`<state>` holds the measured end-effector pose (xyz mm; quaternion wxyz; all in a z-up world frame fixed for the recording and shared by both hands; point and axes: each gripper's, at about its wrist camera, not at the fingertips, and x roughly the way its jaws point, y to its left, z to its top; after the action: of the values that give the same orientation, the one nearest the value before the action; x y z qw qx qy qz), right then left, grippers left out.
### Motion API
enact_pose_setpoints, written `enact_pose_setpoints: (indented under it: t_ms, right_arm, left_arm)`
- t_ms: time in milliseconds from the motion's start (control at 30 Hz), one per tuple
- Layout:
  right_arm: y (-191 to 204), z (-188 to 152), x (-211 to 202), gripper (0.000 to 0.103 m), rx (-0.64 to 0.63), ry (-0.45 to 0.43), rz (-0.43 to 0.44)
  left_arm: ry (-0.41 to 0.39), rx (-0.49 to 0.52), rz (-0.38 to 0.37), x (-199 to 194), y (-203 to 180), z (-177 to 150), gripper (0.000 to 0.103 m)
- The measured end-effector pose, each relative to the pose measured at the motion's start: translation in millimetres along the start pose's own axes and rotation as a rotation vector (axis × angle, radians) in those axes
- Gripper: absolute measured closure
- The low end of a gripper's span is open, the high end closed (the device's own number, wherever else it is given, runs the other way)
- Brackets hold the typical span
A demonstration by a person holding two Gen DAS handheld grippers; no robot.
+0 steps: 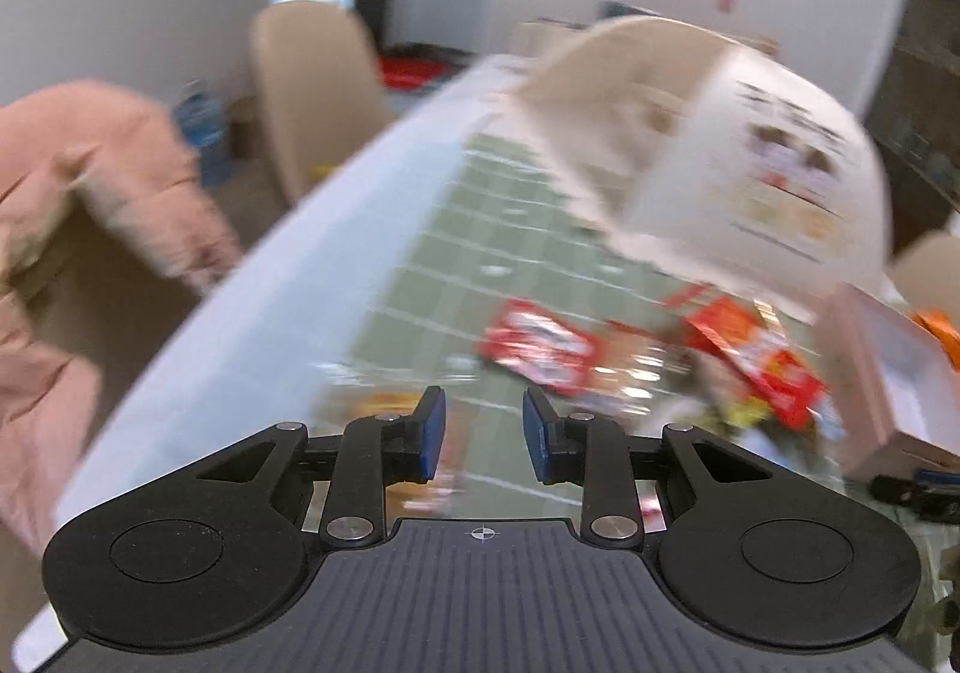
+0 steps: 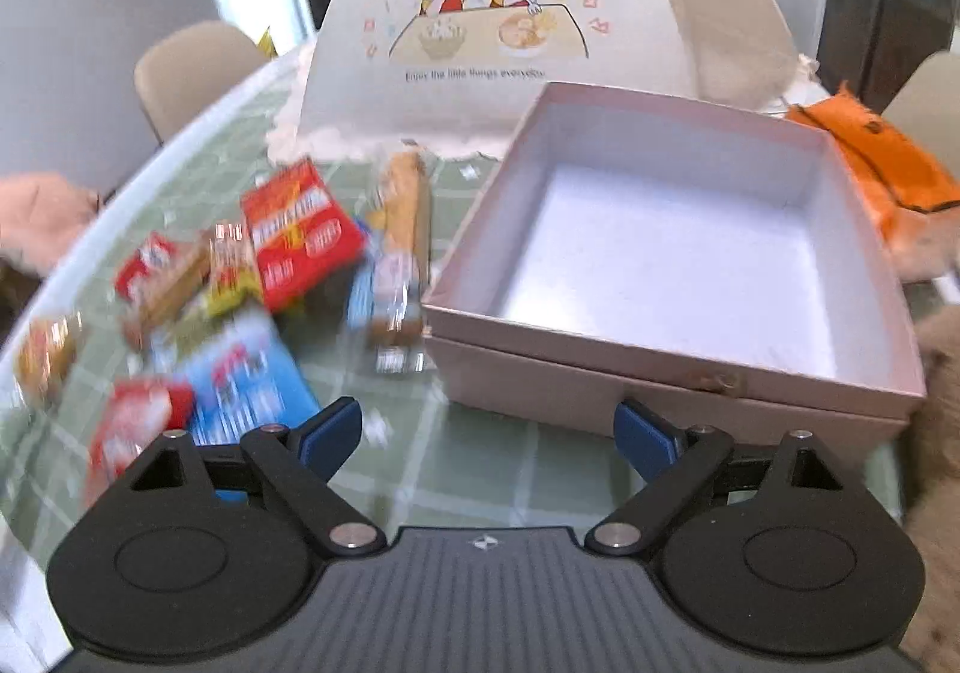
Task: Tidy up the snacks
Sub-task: 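Grasp the yellow packaged bun from the snack pile with the left tool, then grasp the red snack bag with the right tool while the left tool holds the bun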
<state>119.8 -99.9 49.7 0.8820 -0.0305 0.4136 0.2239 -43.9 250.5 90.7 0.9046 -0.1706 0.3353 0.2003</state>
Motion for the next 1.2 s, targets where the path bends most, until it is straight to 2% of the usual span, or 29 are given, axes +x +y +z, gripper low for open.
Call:
enact_pose_setpoints:
  t_ms: [100, 200, 300, 433, 500, 667, 733, 833, 900, 967, 1033, 1067, 1200]
  right_arm:
    - [12, 14, 14, 0.011, 0.021, -0.009, 0.023]
    - [49, 11, 10, 0.011, -0.035, 0.015, 0.123]
    - [102, -2, 4, 0.011, -0.106, 0.04, 0.218]
    - [168, -33, 8, 0.012, -0.279, 0.028, 0.177]
    - [183, -47, 11, 0.02, -0.372, 0.05, 0.126]
    - [148, -67, -13, 0.033, -0.349, 0.07, 0.138]
    - [122, -73, -21, 0.033, -0.302, 0.099, 0.123]
    - [87, -82, -36, 0.033, -0.251, 0.099, 0.075]
    - [69, -86, -48, 0.033, -0.221, 0.077, 0.041]
    - [57, -87, -57, 0.032, -0.202, 0.053, 0.048]
    - [51, -88, -68, 0.029, -0.208, 0.028, 0.078]
    - [51, -88, -69, 0.028, -0.22, 0.016, 0.091]
    - [74, -78, -64, 0.027, -0.358, -0.02, 0.147]
  left_arm:
    - [0.013, -0.044, 0.04, 3, 23, 0, 0.071]
    - [0.036, -0.07, 0.063, 8, 34, -3, 0.071]
    - [0.052, -0.112, 0.089, 16, 43, -8, 0.071]
    - [0.071, -0.178, 0.072, 30, 45, -7, 0.071]
    - [0.081, -0.16, 0.039, 37, 40, -7, 0.071]
    - [0.088, -0.031, -0.024, 47, 17, -6, 0.071]
    - [0.094, 0.023, -0.05, 49, 3, -6, 0.071]
    - [0.103, 0.096, -0.09, 54, -20, -4, 0.071]
    - [0.106, 0.099, -0.108, 51, -27, -1, 0.071]
    - [0.048, 0.084, -0.101, 36, -29, 5, 0.071]
    - [0.002, 0.117, -0.095, 25, -34, 8, 0.071]
    - [0.006, 0.153, -0.098, 24, -40, 9, 0.071]
    - [0.099, 0.336, -0.087, 47, -70, 0, 0.07]
